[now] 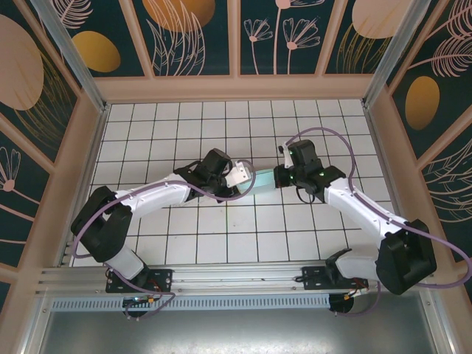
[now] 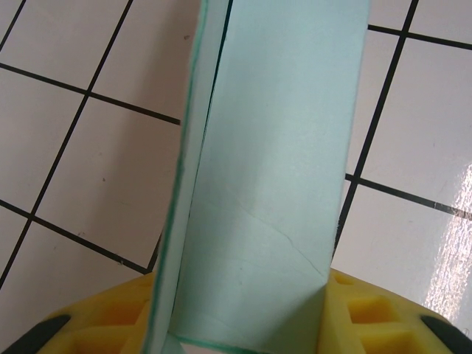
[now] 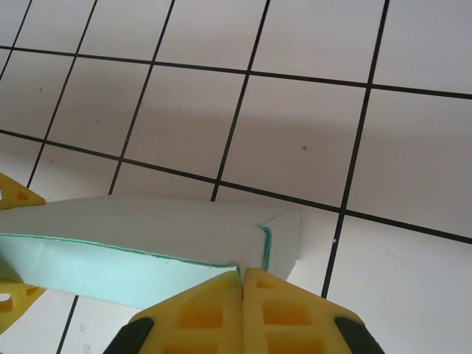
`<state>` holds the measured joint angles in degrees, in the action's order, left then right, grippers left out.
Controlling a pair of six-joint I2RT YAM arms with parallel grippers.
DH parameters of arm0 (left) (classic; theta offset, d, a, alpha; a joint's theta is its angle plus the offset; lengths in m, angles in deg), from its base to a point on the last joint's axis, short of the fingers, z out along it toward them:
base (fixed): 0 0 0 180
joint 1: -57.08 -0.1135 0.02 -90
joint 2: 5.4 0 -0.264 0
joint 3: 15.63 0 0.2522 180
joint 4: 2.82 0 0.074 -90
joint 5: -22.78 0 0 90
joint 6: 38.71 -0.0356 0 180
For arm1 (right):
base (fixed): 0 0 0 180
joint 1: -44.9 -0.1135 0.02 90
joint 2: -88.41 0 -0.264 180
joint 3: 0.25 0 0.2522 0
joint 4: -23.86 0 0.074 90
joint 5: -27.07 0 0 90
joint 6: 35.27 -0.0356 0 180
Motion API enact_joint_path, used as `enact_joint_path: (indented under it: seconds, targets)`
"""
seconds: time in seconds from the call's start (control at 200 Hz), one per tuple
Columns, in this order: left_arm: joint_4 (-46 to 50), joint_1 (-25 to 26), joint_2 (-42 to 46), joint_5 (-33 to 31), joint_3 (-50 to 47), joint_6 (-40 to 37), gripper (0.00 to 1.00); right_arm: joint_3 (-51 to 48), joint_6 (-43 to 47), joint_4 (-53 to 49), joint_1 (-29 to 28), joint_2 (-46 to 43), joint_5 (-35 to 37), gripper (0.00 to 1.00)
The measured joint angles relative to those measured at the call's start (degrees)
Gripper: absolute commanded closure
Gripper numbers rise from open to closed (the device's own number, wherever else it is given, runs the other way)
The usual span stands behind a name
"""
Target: Fold the paper box
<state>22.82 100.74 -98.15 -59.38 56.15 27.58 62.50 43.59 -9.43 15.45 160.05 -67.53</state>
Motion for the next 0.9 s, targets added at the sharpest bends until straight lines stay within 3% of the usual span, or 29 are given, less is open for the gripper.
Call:
enact_joint_path:
  seconds: [0.245, 0.696, 0.896]
  targets:
    - [-0.1, 0.0, 0.0, 0.1, 0.1, 0.3, 0.68, -4.2, 0.1, 5.9, -0.2, -1.8, 0.8, 1.00]
    - [-1.4, 0.0, 1.1, 1.0, -1.9, 3.8, 0.02, -6.6, 0.3, 9.5, -1.0, -2.0, 1.1, 1.00]
    - [-8.3, 0.1, 10.5, -2.7, -5.7, 11.9, 0.01, -6.6, 0.3, 9.6, -1.1, -2.0, 1.2, 1.00]
